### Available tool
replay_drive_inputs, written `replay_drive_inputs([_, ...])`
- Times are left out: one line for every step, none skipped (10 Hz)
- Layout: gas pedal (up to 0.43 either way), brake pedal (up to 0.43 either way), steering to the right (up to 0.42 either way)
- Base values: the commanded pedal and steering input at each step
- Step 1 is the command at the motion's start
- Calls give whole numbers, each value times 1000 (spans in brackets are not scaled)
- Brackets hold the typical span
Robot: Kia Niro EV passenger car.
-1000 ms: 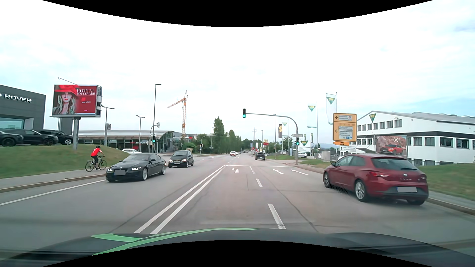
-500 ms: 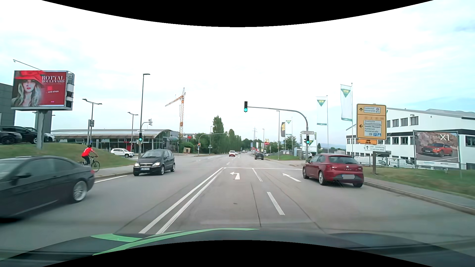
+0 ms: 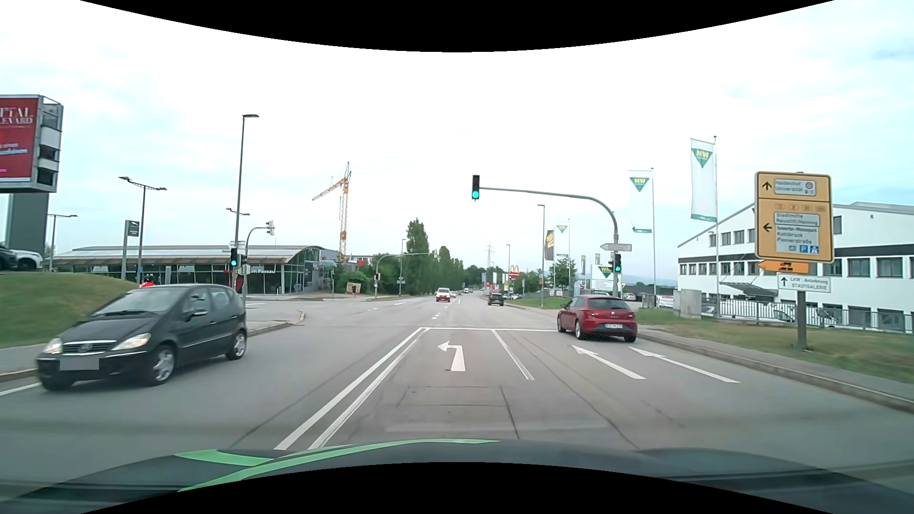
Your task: Follow the waypoints while adhering to traffic rules and regulations
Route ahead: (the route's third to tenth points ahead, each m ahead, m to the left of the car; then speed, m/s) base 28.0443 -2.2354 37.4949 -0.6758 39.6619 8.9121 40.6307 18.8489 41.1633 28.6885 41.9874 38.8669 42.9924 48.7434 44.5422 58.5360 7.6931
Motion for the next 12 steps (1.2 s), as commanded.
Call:
replay_drive_inputs([0,177,7])
replay_drive_inputs([0,183,7])
replay_drive_inputs([0,183,8])
replay_drive_inputs([0,189,8])
replay_drive_inputs([0,195,10])
replay_drive_inputs([0,195,10])
replay_drive_inputs([0,195,11])
replay_drive_inputs([0,201,11])
replay_drive_inputs([0,207,11])
replay_drive_inputs([0,207,11])
replay_drive_inputs([0,207,11])
replay_drive_inputs([0,207,11])
